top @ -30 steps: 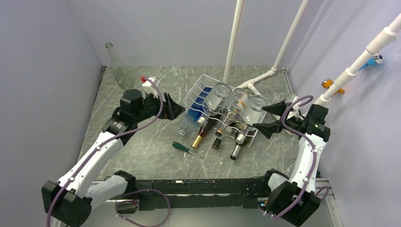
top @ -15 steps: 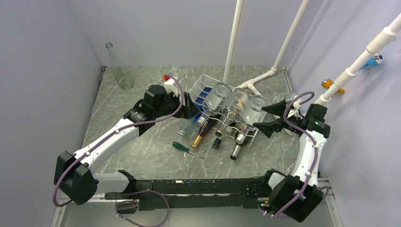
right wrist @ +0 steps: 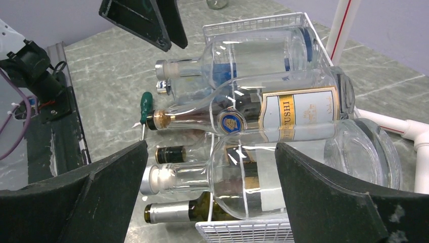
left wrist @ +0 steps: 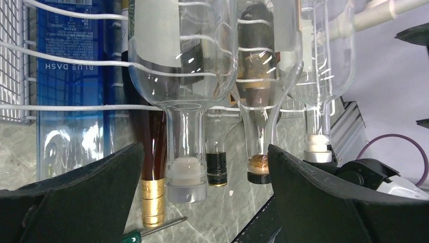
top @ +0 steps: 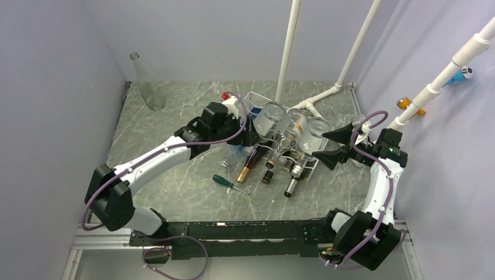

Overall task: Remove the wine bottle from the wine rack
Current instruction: Pick up the wine bottle from the wine rack.

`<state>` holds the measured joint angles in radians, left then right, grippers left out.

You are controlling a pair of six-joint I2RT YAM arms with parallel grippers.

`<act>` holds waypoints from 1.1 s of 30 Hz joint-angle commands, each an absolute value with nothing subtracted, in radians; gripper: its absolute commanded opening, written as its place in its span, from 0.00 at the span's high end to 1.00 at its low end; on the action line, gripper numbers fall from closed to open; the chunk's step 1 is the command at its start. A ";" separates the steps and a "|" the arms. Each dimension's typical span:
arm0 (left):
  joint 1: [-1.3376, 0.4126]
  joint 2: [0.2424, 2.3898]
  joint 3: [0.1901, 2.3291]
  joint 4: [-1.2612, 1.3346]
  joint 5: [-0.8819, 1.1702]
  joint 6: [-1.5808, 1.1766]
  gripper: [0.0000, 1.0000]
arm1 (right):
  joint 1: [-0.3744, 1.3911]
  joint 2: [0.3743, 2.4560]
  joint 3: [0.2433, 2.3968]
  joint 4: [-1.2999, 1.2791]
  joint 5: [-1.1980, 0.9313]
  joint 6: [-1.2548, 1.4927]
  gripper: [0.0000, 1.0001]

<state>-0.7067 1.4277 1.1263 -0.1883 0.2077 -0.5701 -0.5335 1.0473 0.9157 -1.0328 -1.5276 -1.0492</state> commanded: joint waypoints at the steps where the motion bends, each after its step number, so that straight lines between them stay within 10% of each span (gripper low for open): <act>1: -0.727 1.470 1.206 -0.234 0.145 -0.577 0.04 | -0.537 1.049 0.956 -1.052 -1.574 -1.104 0.00; 33: -0.768 1.705 1.364 -0.316 0.144 -0.482 0.39 | -0.537 1.054 0.960 -1.074 -1.559 -1.133 0.00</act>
<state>-0.7586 1.6878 1.3136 -0.3016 0.1600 -0.5072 -0.5335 1.0550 0.9192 -1.0615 -1.5276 -1.0904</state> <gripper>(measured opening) 0.612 0.994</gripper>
